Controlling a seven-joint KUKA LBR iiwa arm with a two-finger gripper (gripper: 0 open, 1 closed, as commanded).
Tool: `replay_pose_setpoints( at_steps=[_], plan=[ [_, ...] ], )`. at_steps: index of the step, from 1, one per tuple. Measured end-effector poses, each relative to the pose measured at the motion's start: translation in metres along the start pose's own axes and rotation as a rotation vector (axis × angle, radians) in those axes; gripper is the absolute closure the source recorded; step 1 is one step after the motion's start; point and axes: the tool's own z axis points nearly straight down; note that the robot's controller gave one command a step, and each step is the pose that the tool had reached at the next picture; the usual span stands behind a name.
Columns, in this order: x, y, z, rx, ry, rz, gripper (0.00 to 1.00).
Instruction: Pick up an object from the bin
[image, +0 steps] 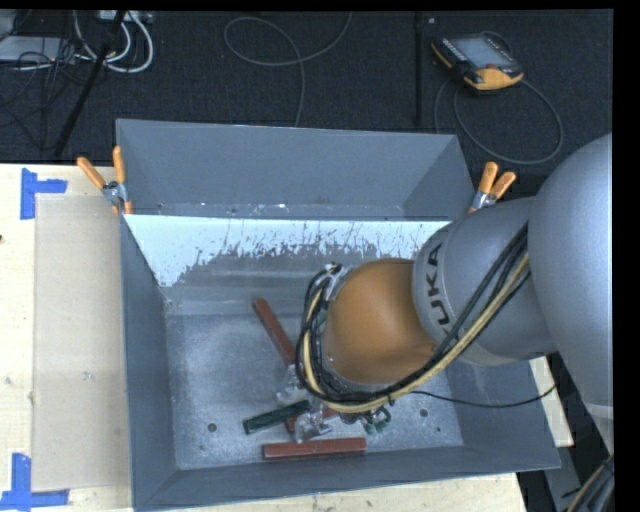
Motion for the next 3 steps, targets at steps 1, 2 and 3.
replay_pose_setpoints(
  at_steps=[1,2,3],
  plan=[
    [0.0,0.0,-0.001,0.0,0.001,0.001,1.0],
    [-0.073,-0.024,-0.098,0.0,0.021,-0.187,1.0],
    [-0.073,-0.024,-0.098,0.0,0.022,-0.186,1.0]
  ],
)
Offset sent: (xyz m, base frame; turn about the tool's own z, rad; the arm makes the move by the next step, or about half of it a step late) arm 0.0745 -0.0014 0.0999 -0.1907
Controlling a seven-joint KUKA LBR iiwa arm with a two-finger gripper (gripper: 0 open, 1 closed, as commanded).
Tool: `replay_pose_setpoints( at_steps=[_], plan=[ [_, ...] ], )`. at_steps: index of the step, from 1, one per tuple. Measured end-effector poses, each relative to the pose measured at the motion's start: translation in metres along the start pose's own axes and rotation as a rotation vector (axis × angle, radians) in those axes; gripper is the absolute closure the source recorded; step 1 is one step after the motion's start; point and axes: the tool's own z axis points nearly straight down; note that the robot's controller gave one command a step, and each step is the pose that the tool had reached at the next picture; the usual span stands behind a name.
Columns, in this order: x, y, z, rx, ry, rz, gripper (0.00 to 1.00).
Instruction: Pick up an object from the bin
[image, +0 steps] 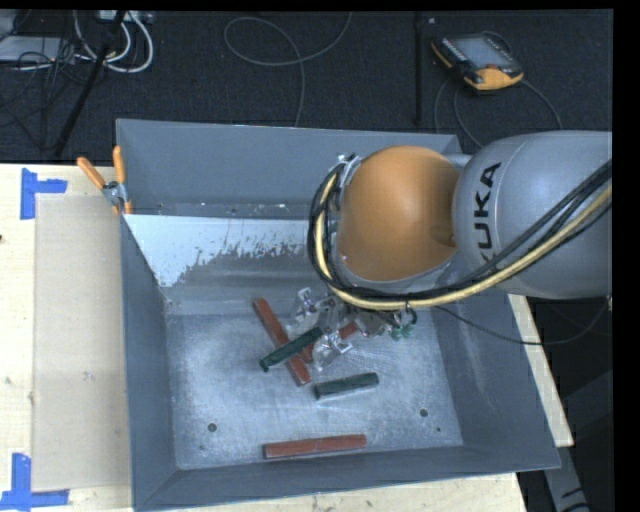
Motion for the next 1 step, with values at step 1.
replay_pose_setpoints(
  at_steps=[1],
  plan=[
    [0.0007,0.0029,0.0096,0.0,0.001,0.004,1.0]
  ],
)
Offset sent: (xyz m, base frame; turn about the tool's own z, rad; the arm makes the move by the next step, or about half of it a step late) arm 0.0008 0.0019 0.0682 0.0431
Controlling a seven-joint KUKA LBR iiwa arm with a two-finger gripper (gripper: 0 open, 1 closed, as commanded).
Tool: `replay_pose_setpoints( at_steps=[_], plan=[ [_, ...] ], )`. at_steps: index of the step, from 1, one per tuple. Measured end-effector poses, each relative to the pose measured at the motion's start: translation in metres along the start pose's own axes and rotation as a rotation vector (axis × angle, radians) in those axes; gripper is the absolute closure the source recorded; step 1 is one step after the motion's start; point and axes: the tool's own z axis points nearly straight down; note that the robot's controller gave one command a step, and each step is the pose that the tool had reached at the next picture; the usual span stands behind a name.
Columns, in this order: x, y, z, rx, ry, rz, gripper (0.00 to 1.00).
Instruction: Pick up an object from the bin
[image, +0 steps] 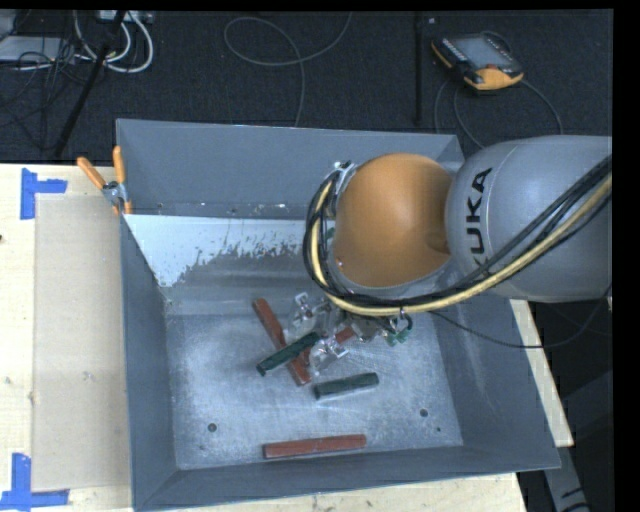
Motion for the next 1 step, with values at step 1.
replay_pose_setpoints(
  at_steps=[1],
  plan=[
    [-0.0026,-0.0016,-0.0771,0.0,-0.001,0.042,1.0]
  ],
)
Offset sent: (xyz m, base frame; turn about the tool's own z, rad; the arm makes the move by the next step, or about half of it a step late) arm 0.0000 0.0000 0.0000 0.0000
